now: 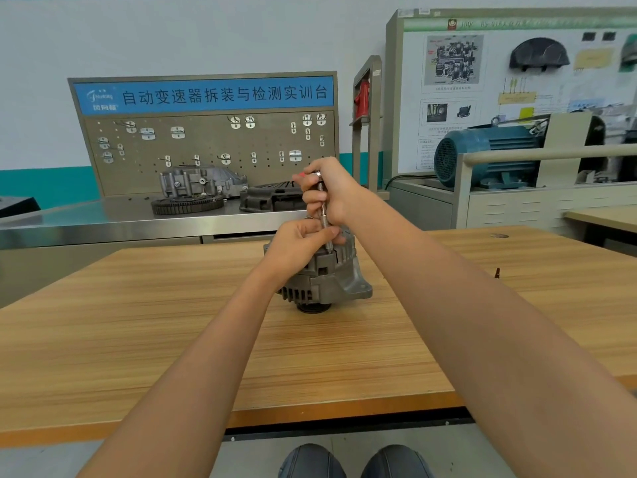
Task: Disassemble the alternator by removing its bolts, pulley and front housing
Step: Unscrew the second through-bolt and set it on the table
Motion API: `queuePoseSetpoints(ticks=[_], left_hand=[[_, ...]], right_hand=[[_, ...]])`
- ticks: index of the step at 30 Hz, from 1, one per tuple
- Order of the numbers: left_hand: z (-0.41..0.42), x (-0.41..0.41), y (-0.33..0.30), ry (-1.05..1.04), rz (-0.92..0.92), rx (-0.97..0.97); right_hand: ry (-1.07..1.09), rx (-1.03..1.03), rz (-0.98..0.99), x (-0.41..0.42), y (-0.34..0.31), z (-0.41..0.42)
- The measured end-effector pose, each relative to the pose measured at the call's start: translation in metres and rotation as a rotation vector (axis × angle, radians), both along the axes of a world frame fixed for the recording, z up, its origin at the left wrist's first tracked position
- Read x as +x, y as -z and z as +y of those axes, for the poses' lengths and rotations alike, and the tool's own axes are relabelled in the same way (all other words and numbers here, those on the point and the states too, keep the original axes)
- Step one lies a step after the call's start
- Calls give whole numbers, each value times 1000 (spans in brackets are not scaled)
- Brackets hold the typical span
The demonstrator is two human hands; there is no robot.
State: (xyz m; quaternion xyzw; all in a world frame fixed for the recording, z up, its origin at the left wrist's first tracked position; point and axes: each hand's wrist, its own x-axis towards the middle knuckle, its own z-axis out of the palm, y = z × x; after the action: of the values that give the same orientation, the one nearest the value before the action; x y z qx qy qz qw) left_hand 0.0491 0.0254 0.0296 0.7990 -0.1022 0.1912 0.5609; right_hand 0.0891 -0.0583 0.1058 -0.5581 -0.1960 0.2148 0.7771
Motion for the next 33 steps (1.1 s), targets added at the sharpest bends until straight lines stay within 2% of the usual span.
queuePoseSetpoints(ticks=[5,9,12,16,20,23,28,30,33], left_hand=[[-2,-1,0,-14,-18,26],[-2,-1,1,-87,-28,56],[-2,2,2,-171,-1,106],[-3,3,2,-212,-15,118],[-1,1,4,-133,-35,87],[0,-1,2,-57,-40,57],[0,-2,1,-29,-30,50],[1,-2,1,-18,-20,52],[2,-1,1,9,-15,38]], right_hand=[[220,39,-9,-2,2,6],[575,48,-53,-7,4,19],[810,171,-49,-8,5,28],[909,253,-53,-8,4,33],[729,119,-27,-4,2,27],[467,38,-38,-2,2,18],[-72,27,7,5,1,-5],[-183,-13,5,7,0,-10],[-241,-9,43,10,-1,-12]])
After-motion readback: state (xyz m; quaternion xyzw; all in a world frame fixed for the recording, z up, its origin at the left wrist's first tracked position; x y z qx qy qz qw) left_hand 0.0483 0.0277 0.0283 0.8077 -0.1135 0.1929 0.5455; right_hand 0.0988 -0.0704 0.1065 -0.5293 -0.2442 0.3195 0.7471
